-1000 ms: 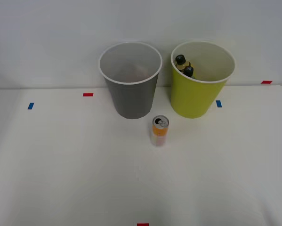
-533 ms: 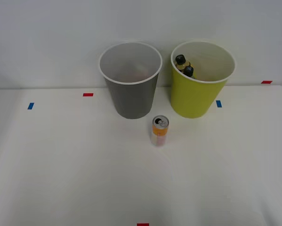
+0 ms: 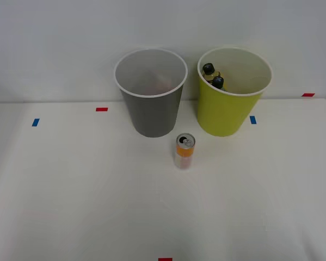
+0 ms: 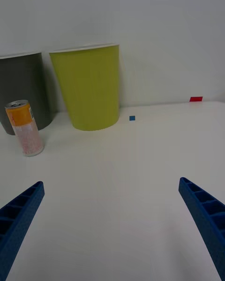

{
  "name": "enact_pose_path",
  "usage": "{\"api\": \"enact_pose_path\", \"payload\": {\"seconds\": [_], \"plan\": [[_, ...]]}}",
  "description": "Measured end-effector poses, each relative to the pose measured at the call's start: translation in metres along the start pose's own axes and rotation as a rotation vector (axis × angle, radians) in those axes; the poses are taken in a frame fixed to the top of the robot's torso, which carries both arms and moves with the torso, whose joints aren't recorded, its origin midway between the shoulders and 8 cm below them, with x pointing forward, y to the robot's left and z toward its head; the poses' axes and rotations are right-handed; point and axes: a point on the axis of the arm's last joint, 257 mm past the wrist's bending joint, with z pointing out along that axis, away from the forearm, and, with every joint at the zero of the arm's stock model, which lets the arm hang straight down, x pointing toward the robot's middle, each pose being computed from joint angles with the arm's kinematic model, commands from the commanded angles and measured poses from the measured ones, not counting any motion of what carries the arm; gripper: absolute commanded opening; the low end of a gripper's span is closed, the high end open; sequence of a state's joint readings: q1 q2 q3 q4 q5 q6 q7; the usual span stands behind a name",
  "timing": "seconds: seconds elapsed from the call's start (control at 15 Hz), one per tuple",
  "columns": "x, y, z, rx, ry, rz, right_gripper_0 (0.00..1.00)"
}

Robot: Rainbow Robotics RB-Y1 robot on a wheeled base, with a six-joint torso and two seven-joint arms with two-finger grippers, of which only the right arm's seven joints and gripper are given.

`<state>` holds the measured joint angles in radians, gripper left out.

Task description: Put cans in the gray bin, plastic bottles in the light green bin

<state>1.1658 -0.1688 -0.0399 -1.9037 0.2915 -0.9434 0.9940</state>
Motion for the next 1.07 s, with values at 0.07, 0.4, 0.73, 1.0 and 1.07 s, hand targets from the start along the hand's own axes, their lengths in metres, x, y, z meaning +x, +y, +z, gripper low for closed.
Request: {"api": "enact_pose_path", "payload": {"seconds": [0.07, 0.4, 0.73, 1.0, 1.07], "plan": [[0.0, 0.0, 0.0, 0.0, 0.0, 0.0, 1.0], [0.0, 0.0, 0.0, 0.0, 0.0, 0.0, 1.0], [0.0, 0.0, 0.0, 0.0, 0.0, 0.0, 1.0], [0.0, 0.0, 0.0, 0.0, 0.0, 0.0, 1.0], [0.0, 0.0, 0.0, 0.0, 0.0, 0.0, 1.0]]}}
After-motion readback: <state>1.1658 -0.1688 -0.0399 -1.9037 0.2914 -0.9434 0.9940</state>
